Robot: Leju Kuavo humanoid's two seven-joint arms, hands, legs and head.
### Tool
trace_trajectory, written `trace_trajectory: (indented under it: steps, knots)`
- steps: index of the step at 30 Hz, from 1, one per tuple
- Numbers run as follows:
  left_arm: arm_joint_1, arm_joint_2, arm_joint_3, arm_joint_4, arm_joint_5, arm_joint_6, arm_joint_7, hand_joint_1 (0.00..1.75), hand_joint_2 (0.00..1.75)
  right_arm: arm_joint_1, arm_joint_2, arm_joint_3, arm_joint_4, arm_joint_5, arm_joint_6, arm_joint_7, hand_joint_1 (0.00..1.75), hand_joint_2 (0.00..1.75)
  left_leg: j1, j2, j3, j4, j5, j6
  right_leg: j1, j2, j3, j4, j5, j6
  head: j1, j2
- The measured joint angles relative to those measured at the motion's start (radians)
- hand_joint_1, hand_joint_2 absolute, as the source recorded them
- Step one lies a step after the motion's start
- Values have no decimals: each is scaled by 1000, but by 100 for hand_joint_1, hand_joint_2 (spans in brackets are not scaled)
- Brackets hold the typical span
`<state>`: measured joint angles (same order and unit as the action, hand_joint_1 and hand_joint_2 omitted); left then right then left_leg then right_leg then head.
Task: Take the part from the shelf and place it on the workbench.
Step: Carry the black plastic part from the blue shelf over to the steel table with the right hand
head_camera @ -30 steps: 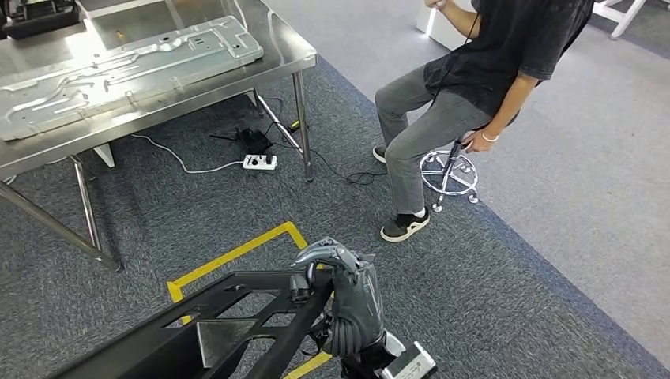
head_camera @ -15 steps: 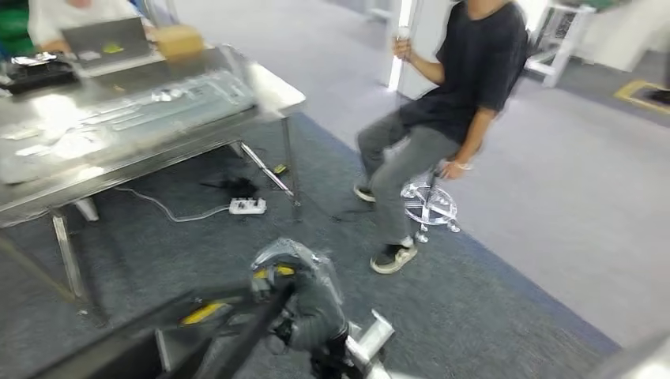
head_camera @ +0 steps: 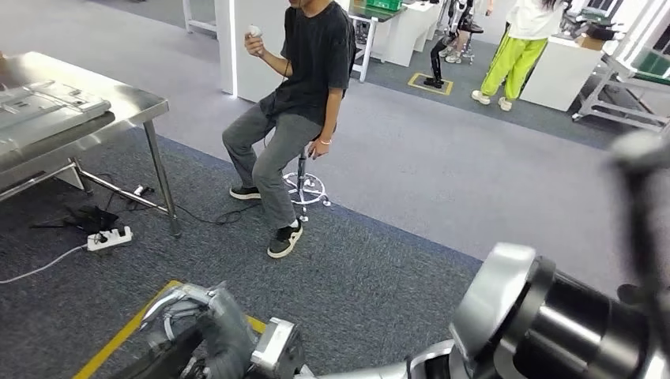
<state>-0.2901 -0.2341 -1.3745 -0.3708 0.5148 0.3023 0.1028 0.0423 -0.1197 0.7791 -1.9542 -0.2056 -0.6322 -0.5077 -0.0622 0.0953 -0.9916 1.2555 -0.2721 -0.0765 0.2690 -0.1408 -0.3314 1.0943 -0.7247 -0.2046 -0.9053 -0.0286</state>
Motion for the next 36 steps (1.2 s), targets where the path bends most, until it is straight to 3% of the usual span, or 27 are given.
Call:
trace_trajectory:
  steps: [1, 2, 3, 4, 5, 7, 8, 10, 12, 13, 14, 15, 16, 17, 18, 20, 21, 22, 24, 25, 26, 27, 28, 29, 31, 34, 36]
  knots:
    - [16, 5, 0, -3, 0, -1, 0, 0, 175, -8, 1, 3, 2, 0, 1, -1, 175, 175, -17, 1, -5, -29, 39, -13, -22, -16, -14, -41, 3, 17, 5, 0]
    - [34, 21, 0, 1, 0, 0, 0, 0, 175, -13, 2, 5, 6, -1, 1, -2, 175, 175, -26, 7, 5, -67, 72, -16, -34, 1, -28, -61, 9, 34, 12, 1]
    - [55, 42, 0, 8, -2, 2, -1, 0, 175, -20, 2, 8, 12, -2, 1, -3, 175, 175, -29, 2, 13, -107, 95, -27, -49, 9, -37, -75, 41, 17, 28, 2]
    - [71, 62, 1, 14, -4, 4, -3, 0, 175, -29, 2, 10, 20, -4, 0, -4, 175, 175, -29, -22, 17, -129, 106, -45, -68, 25, -36, -87, 61, 17, 38, 3]
    - [83, 81, 1, 21, -7, 5, -3, 0, 175, -38, 3, 13, 28, -7, -4, -6, 175, 175, -25, -58, 13, -120, 106, -70, -94, 38, -30, -97, 77, 20, 46, 5]
    - [97, 113, 2, 32, -15, 5, -3, 0, 175, -51, 8, 18, 42, -9, -18, -12, 175, 175, 3, -124, -22, -19, 74, -138, -150, 57, -15, -108, 88, 33, 55, 8]
    - [99, 128, 2, 36, -22, 4, -1, 0, 175, -55, 11, 19, 47, -8, -28, -16, 175, 175, 21, -133, -41, 47, 49, -170, -176, 63, -8, -110, 86, 42, 55, 9]
    - [97, 147, 2, 42, -40, 4, 3, 0, 175, -55, 13, 20, 52, -3, -44, -20, 175, 175, 71, -122, -46, 113, 20, -230, -222, 66, 9, -110, 70, 69, 55, 10]
    - [95, 155, 2, 44, -58, 8, 9, 0, 175, -53, 10, 20, 50, -5, -50, -20, 175, 175, 125, -101, 11, 69, 16, -294, -267, 62, 34, -103, 39, 109, 56, 10]
    - [97, 156, 2, 44, -62, 11, 11, 0, 175, -51, 7, 20, 48, -15, -50, -22, 175, 175, 139, -89, 43, 43, 7, -320, -285, 58, 41, -98, 20, 130, 52, 11]
    - [98, 157, 2, 45, -64, 13, 14, 0, 175, -49, 2, 20, 45, -29, -49, -26, 175, 175, 142, -82, 71, 12, -23, -314, -298, 52, 47, -91, 3, 153, 48, 11]
    - [100, 158, 2, 46, -65, 15, 16, 0, 175, -46, -4, 20, 42, -42, -47, -31, 175, 175, 136, -80, 87, -4, -54, -280, -302, 48, 49, -88, -8, 173, 44, 10]
    - [102, 160, 2, 49, -66, 16, 19, 0, 175, -43, -10, 20, 40, -53, -44, -37, 175, 175, 128, -81, 98, -13, -82, -220, -301, 47, 51, -91, -10, 191, 43, 10]
    - [107, 164, 2, 52, -68, 17, 22, 0, 175, -41, -16, 20, 40, -60, -41, -42, 175, 175, 123, -86, 110, -29, -107, -151, -297, 47, 62, -103, -6, 205, 46, 11]
    - [113, 167, 2, 55, -71, 19, 25, 0, 175, -40, -21, 20, 40, -64, -37, -45, 175, 175, 123, -88, 122, -38, -115, -95, -292, 52, 79, -123, -4, 212, 50, 11]
    - [120, 169, 1, 59, -77, 21, 29, 0, 175, -45, -30, 20, 42, -67, -31, -46, 175, 175, 125, -94, 163, -71, -132, -9, -290, 80, 88, -112, -14, 214, 53, 11]
    - [122, 169, 1, 60, -80, 21, 31, 0, 175, -47, -34, 20, 43, -68, -30, -44, 175, 175, 126, -97, 185, -92, -136, 21, -291, 98, 61, -65, -28, 212, 53, 11]
    - [123, 169, 0, 62, -83, 20, 32, 0, 175, -48, -39, 20, 44, -67, -30, -42, 175, 175, 125, -100, 203, -113, -136, 40, -293, 116, 8, 10, -43, 212, 53, 11]
    - [126, 169, 0, 65, -87, 17, 33, 0, 175, -46, -45, 20, 46, -67, -30, -37, 175, 175, 124, -110, 234, -148, -132, 51, -302, 130, -116, 148, -49, 215, 53, 12]
    - [128, 169, 0, 66, -89, 16, 33, 0, 175, -46, -48, 20, 47, -66, -30, -36, 175, 175, 126, -116, 247, -161, -132, 52, -308, 132, -163, 173, -23, 219, 53, 12]
    - [129, 169, -1, 67, -90, 15, 33, 0, 175, -46, -50, 20, 47, -66, -30, -36, 175, 175, 129, -122, 259, -168, -132, 50, -316, 132, -189, 159, 25, 224, 53, 12]
    - [131, 169, -1, 67, -90, 14, 33, 0, 175, -46, -52, 20, 48, -66, -31, -36, 175, 175, 134, -128, 270, -173, -134, 47, -326, 133, -200, 111, 85, 231, 53, 12]
    - [131, 169, -1, 68, -90, 14, 32, 0, 175, -45, -54, 20, 48, -66, -31, -35, 175, 175, 140, -135, 278, -176, -135, 41, -333, 139, -200, 63, 131, 245, 54, 12]
    - [130, 171, -1, 70, -90, 14, 31, 0, 175, -45, -55, 20, 49, -65, -32, -34, 175, 175, 142, -142, 283, -178, -135, 32, -336, 150, -198, 19, 162, 258, 55, 12]
    - [129, 172, -1, 75, -90, 14, 30, 0, 175, -42, -58, 20, 50, -63, -34, -32, 175, 175, 142, -151, 284, -186, -125, 12, -332, 170, -198, -13, 162, 268, 59, 12]
    - [130, 173, -2, 77, -90, 13, 29, 0, 175, -37, -60, 20, 50, -62, -35, -30, 175, 175, 150, -150, 290, -208, -110, -6, -320, 174, -200, -18, 159, 238, 62, 12]
    - [129, 171, -2, 77, -90, 11, 29, 0, 175, -38, -60, 20, 50, -62, -34, -30, 175, 175, 148, -128, 273, -167, -137, -1, -309, 167, -199, -18, 164, 217, 61, 12]
